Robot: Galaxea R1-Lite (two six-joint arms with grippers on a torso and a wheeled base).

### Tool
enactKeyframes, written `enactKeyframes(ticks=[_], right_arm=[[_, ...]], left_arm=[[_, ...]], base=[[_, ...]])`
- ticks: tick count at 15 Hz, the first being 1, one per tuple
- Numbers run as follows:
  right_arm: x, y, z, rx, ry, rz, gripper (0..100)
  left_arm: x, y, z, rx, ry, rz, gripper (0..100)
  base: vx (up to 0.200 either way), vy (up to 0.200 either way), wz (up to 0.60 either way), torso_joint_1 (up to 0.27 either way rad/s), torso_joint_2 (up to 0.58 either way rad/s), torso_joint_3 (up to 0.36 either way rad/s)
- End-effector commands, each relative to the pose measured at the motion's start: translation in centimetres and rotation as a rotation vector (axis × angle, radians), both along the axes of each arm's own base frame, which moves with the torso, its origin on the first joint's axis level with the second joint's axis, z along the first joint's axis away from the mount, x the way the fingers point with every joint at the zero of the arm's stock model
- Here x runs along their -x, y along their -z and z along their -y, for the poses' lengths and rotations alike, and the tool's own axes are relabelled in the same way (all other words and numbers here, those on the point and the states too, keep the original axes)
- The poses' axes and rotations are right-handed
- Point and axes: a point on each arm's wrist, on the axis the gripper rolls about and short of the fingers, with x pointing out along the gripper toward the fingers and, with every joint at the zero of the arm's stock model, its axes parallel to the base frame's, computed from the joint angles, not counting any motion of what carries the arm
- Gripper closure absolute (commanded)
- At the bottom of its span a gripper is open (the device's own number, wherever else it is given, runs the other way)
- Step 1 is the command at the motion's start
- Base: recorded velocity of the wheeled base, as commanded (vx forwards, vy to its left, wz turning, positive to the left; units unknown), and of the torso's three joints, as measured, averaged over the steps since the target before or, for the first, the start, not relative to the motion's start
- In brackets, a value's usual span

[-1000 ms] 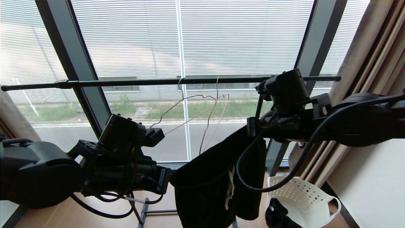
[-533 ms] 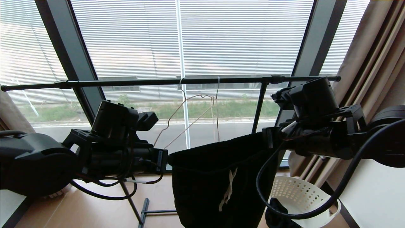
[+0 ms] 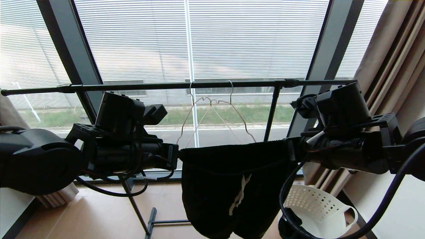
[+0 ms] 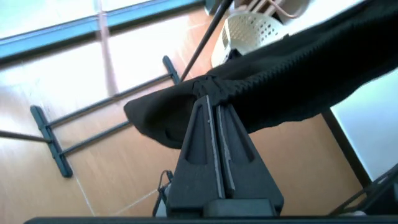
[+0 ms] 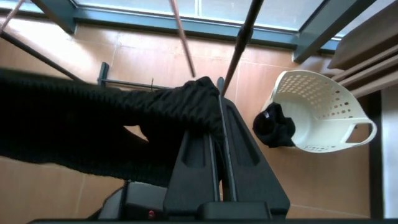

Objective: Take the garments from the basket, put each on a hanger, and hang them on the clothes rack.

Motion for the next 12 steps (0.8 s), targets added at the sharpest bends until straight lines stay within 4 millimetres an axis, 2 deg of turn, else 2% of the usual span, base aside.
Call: enactKeyframes(ticks=[1, 4, 6, 7, 10, 12], right_arm=[[0.6, 0.4, 0.3, 0.034, -0.021, -0.010, 100], [1.1, 1.9, 0.6, 0.116, -0.075, -0.047, 100], [1.1, 2.3, 0.5, 0.121, -0.091, -0.062, 100], [1.4, 2.7, 0.3, 0.103, -0.140, -0.090, 0], [1.8, 3.6, 0.3, 0.132, -0.229, -0.130, 0], [2.4, 4.3, -0.1, 0.085, -0.325, -0.154, 0]], left_arm=[[-0.2, -0.7, 0.2, 0.008, -0.004, 0.024, 100], [-0.7, -2.8, 1.2, 0.041, 0.012, 0.090, 100], [-0.8, -3.3, 1.7, 0.050, 0.026, 0.103, 100], [-0.8, -4.1, 2.6, 0.052, 0.043, 0.110, 100], [-1.1, -4.7, 3.8, 0.037, 0.024, 0.140, 100], [-0.9, -5.0, 4.8, 0.024, 0.010, 0.161, 100]], base=[[0.000, 0.000, 0.00, 0.000, 0.00, 0.000], [0.000, 0.000, 0.00, 0.000, 0.00, 0.000], [0.000, 0.000, 0.00, 0.000, 0.00, 0.000], [0.000, 0.000, 0.00, 0.000, 0.00, 0.000], [0.000, 0.000, 0.00, 0.000, 0.00, 0.000], [0.000, 0.000, 0.00, 0.000, 0.00, 0.000]])
